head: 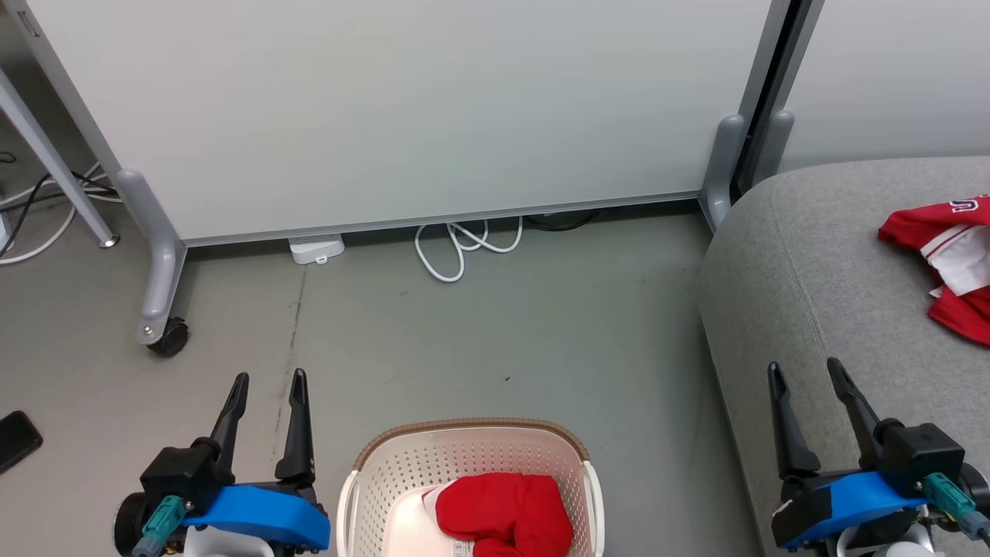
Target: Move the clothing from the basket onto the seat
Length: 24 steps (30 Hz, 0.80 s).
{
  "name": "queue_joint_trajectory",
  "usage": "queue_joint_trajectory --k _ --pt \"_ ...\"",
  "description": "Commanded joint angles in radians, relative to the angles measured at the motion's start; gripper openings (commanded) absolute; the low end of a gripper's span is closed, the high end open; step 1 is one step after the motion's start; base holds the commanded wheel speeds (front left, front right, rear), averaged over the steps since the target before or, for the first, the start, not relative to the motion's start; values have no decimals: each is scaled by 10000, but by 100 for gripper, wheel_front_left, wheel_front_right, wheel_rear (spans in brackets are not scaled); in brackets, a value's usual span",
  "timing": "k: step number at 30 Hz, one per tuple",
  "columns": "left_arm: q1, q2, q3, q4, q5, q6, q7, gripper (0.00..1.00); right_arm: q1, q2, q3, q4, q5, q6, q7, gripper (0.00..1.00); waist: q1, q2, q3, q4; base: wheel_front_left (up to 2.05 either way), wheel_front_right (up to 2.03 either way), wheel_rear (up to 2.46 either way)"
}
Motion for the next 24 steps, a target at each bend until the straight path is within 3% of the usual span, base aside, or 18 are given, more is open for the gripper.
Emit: queue_joint_trajectory --k 1,24 --pt "47 66 59 40 -25 -21 -26 100 181 -11 52 -77 113 5 24 100 0 -1 -14 -17 0 0 0" --pt "38 26 -95 178 -64 -22 -26 100 181 -8 72 -447 453 5 151 100 0 -1 273 -255 0 0 0"
